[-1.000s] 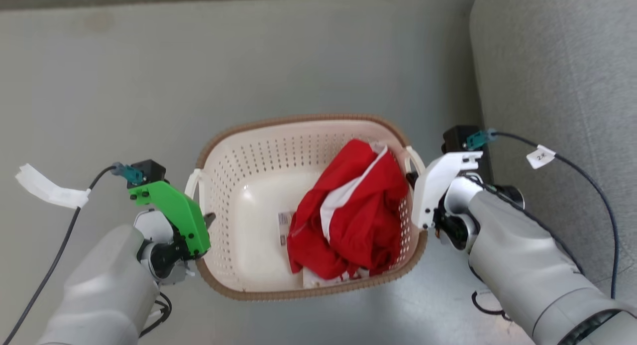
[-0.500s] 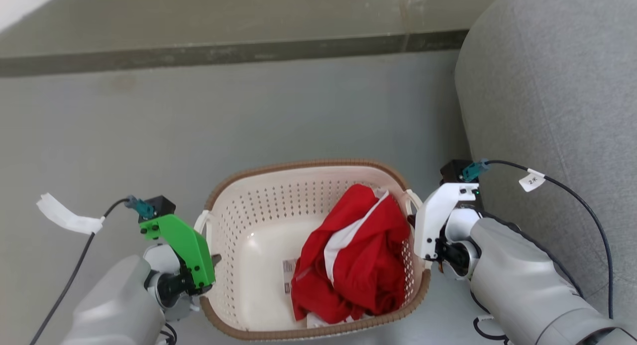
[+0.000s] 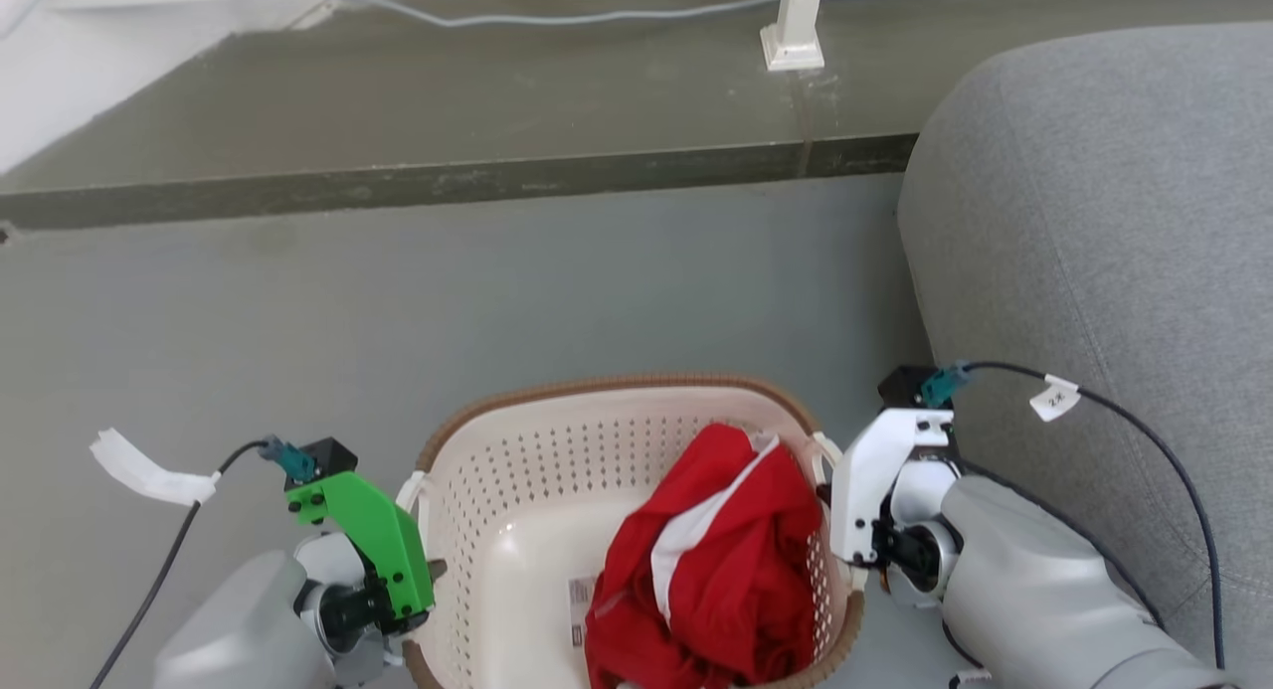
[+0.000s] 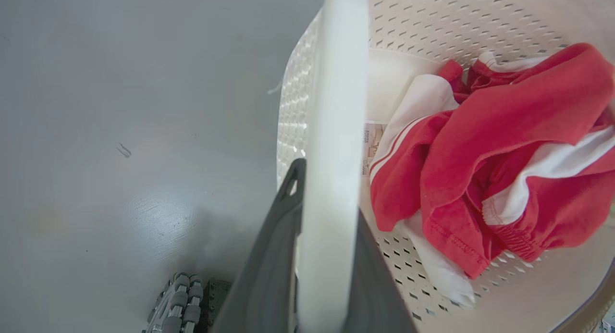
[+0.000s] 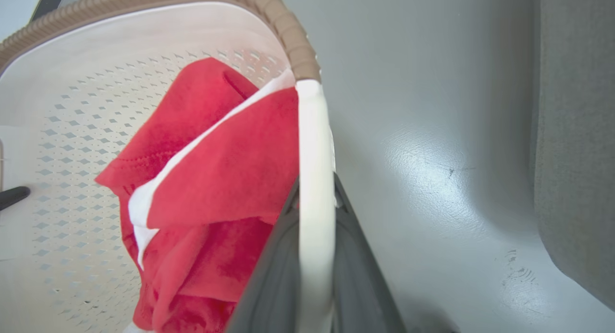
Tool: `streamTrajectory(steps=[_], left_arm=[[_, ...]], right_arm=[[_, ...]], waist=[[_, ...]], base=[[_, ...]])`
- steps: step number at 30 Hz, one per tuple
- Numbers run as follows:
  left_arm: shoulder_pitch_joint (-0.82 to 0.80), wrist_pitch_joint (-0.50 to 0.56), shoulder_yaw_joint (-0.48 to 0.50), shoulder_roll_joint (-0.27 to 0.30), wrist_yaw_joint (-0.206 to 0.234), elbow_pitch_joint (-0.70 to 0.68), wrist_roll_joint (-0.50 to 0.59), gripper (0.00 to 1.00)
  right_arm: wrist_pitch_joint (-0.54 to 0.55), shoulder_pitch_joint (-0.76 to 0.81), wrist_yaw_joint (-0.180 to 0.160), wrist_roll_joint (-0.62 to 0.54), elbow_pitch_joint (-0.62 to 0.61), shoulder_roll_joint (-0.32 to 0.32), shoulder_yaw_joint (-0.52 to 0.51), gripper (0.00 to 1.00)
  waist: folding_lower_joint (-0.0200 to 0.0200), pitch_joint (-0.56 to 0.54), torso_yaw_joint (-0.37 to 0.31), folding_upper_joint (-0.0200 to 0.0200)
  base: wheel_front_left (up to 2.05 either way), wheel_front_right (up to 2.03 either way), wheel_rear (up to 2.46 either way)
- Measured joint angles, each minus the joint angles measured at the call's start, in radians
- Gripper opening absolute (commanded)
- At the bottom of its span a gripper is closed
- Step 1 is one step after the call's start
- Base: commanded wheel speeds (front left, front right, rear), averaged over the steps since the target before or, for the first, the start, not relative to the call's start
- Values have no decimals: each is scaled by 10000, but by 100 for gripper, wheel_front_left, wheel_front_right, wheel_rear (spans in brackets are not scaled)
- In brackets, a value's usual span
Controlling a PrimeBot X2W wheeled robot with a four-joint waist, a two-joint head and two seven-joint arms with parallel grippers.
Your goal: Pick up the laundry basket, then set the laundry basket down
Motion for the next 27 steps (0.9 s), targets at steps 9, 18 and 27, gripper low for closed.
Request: streamTrajectory(steps=[9,18,27], left_arm=[[175,44,-44,-33,2,48,-127,0],[175,44,-63,-29,2,52,-130,0],[175,42,-96,-17,0,56,-140,0]], right_arm=[[155,166,-13,153,42,-12,180,0],[188,165,-44,341,38,-21,272,0],[188,162,-61,449,35,-27,357,0]], waist=[[0,-282,8,0],[0,-307,6,0],[0,-308,41,0]], base=[[0,0,0],[0,0,0],[0,0,0]])
